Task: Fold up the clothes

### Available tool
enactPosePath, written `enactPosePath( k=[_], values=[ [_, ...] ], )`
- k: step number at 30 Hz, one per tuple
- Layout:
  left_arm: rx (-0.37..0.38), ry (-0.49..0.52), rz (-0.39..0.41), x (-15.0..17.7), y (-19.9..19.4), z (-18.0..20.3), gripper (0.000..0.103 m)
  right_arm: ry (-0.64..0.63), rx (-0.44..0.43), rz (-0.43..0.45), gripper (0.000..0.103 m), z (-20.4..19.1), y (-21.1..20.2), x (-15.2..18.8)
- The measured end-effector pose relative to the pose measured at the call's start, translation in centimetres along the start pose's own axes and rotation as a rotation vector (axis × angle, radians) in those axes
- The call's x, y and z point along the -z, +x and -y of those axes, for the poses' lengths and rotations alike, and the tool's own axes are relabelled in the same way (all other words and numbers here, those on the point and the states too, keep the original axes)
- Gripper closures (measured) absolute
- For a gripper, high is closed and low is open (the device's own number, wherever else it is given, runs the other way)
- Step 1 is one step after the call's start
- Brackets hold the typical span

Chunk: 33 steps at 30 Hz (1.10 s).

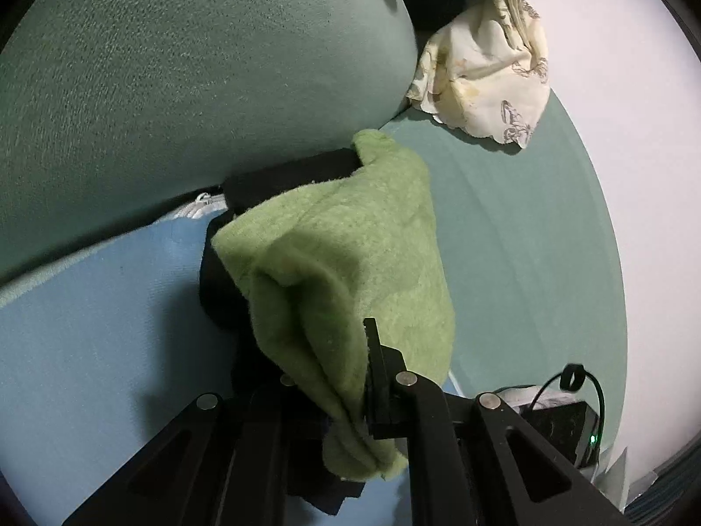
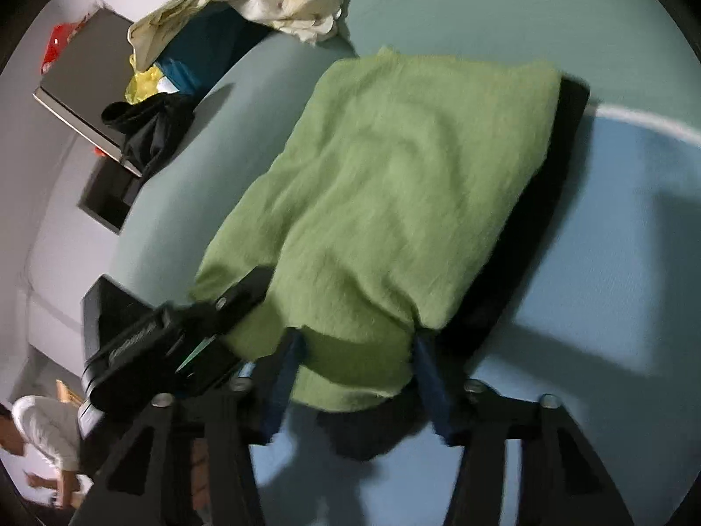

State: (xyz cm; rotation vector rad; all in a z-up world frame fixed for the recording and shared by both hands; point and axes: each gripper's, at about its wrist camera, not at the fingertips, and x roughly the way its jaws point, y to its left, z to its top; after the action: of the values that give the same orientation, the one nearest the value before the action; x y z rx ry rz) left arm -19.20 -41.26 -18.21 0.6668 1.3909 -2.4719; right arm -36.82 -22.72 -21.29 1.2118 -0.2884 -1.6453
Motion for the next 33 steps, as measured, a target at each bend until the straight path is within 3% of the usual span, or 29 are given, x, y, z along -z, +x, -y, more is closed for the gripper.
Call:
enactPosePath(
  k=[1, 4, 6, 7, 8, 9, 10, 11, 13, 14, 15, 16, 17, 18, 20, 23, 27, 33],
  values=[
    [-0.008, 0.008, -0.004, -0.1, -0.1, 0.2, 0.092, 0.002, -0.010, 0.000, 0.079, -0.1, -0.1, 0.3],
    [0.002, 0.015, 0.028, -0.7, -1.8, 0.8, 0.092, 0.000, -0.088, 0.052, 0.085, -1.3, -2.0, 0.1],
    [-0.056, 0.026, 0.037, -0.4, -2.6, 0.7, 0.092, 0.057, -0.149, 0.075, 0.085, -1.3, -3.4, -0.1],
    [-0.114, 0.036, 0.013, 0.0, -2.4, 0.4, 0.091, 0.087, -0.133, 0.060, 0.079, -1.0, -3.7, 0.0],
    [-0.193, 0.056, -0.025, 0.8, -2.1, 0.0, 0.084, 0.099, -0.044, 0.006, 0.062, -0.5, -3.2, 0.4],
    [-0.261, 0.068, -0.061, 1.5, -1.9, -0.5, 0.065, 0.092, 0.076, -0.058, 0.047, 0.1, -2.4, 1.2],
    [-0.321, 0.078, -0.091, 2.1, -1.9, -1.0, 0.053, 0.085, 0.181, -0.113, 0.034, 0.6, -1.8, 1.9],
    [-0.348, 0.081, -0.084, 2.6, -2.5, -1.5, 0.035, 0.083, 0.232, -0.144, 0.039, 1.1, -1.8, 2.4],
    [-0.396, 0.132, 0.007, 3.4, -5.3, -1.5, 0.033, 0.085, 0.242, -0.167, 0.039, 1.9, -3.1, 3.1],
    [-0.403, 0.197, 0.077, 3.6, -6.7, -0.9, 0.033, 0.094, 0.226, -0.134, 0.039, 2.1, -4.4, 3.1],
    [-0.391, 0.294, 0.163, 3.8, -8.2, 0.4, 0.035, 0.094, 0.226, -0.104, 0.040, 2.0, -5.3, 2.7],
    [-0.371, 0.366, 0.206, 3.9, -8.8, 1.7, 0.040, 0.073, 0.262, -0.079, 0.048, 1.6, -5.6, 1.8],
    [-0.357, 0.441, 0.244, 4.0, -9.2, 3.1, 0.068, 0.053, 0.297, -0.054, 0.065, 1.2, -6.0, 0.9],
    [-0.367, 0.519, 0.250, 3.7, -8.8, 5.0, 0.088, 0.033, 0.332, -0.028, 0.072, 0.8, -6.3, 0.0],
    [-0.366, 0.571, 0.190, 2.7, -6.9, 7.1, 0.096, -0.008, 0.402, 0.023, 0.094, -0.1, -7.0, -1.7],
    [-0.443, 0.559, 0.055, 1.1, -2.2, 7.5, 0.098, -0.066, 0.470, 0.067, 0.097, -2.8, -5.6, -5.2],
    [-0.523, 0.579, 0.017, 2.1, 0.3, 3.4, 0.098, -0.172, 0.484, 0.090, 0.098, -7.8, -0.7, -9.8],
    [-0.444, 0.498, 0.008, 2.0, -0.7, 0.8, 0.098, -0.179, 0.497, 0.108, 0.096, -10.9, 7.7, -13.5]
  ],
)
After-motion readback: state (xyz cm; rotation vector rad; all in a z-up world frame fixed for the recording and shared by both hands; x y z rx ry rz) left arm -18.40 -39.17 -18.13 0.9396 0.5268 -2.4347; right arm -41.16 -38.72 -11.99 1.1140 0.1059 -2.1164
